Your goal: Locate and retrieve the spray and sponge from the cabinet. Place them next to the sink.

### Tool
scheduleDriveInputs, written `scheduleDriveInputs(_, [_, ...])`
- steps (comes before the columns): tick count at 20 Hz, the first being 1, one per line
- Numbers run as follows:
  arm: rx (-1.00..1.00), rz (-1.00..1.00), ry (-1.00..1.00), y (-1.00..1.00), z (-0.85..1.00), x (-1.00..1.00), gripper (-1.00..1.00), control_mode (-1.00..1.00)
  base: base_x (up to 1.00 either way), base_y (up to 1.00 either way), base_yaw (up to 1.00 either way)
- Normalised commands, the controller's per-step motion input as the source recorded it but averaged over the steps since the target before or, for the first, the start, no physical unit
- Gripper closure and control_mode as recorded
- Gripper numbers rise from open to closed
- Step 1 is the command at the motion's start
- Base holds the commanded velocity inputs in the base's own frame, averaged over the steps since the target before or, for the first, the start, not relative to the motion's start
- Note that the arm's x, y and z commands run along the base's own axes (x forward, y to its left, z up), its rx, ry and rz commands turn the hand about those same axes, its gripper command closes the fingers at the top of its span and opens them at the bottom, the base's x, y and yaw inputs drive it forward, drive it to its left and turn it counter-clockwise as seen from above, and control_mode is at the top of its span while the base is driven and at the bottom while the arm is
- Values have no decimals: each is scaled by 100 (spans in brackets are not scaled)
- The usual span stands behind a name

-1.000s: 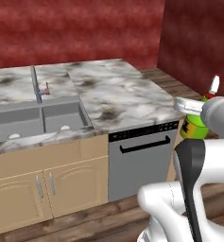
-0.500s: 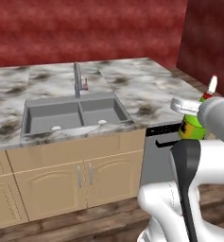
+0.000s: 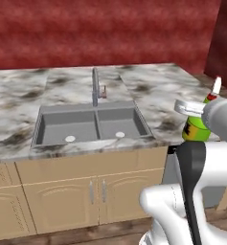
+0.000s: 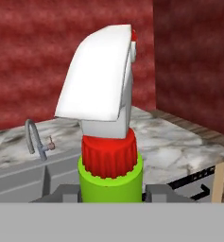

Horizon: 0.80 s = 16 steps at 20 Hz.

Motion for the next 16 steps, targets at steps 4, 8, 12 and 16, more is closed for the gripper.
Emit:
scheduleDriveInputs(4, [0, 0, 0, 0, 0, 0, 100, 100, 30, -61, 18])
scheduleDriveInputs(8, [0, 0, 0, 0, 0, 0, 100, 100, 23, -72, 8])
scheduleDriveInputs(12, [0, 0, 0, 0, 0, 0, 100, 100, 37, -22, 2])
scheduleDriveInputs(16, [0, 0, 0, 0, 0, 0, 100, 100, 76, 1, 0])
